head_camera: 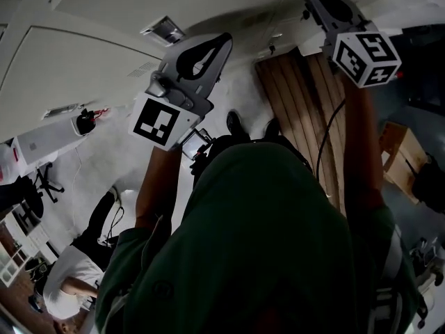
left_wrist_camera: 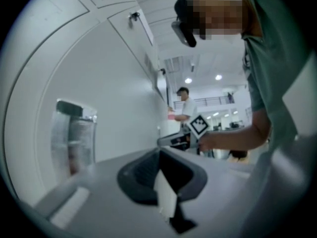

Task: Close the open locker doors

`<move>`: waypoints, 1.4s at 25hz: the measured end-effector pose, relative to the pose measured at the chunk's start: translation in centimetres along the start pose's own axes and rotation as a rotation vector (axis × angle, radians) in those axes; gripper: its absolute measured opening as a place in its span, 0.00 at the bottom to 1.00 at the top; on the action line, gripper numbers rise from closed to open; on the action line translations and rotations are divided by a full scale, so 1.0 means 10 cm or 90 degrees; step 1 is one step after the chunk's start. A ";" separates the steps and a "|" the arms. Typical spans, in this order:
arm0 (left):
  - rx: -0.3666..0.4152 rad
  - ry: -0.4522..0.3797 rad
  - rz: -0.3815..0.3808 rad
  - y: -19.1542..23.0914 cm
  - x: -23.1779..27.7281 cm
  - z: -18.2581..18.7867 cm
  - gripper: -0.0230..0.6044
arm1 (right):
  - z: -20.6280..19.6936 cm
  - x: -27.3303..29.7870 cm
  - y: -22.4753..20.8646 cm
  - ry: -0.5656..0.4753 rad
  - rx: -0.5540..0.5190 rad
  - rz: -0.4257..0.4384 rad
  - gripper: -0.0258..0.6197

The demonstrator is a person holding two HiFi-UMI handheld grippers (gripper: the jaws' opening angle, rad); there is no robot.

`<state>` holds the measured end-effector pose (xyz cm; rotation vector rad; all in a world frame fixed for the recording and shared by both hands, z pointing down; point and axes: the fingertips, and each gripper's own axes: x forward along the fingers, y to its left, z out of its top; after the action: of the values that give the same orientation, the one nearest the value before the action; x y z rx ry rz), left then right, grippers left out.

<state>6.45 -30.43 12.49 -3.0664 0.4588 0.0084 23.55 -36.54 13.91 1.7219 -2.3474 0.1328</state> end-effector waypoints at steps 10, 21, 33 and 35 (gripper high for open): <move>-0.007 -0.035 -0.082 -0.16 -0.01 0.04 0.04 | 0.14 -0.46 0.26 -0.007 -0.001 -0.047 0.07; 0.013 -0.025 -0.175 -0.77 0.18 0.03 0.04 | 0.39 -1.62 0.69 -0.115 0.037 -0.009 0.05; 0.054 0.038 -0.252 -2.17 0.36 -0.09 0.04 | -0.06 -3.44 0.75 -0.136 0.092 -0.067 0.05; 0.051 0.046 -0.266 -2.43 0.38 -0.13 0.04 | -0.15 -3.76 0.74 -0.138 0.097 -0.084 0.05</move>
<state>17.24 -8.40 14.69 -3.0244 -0.1800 -0.1308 27.45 0.98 7.00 2.0519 -2.4184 0.1109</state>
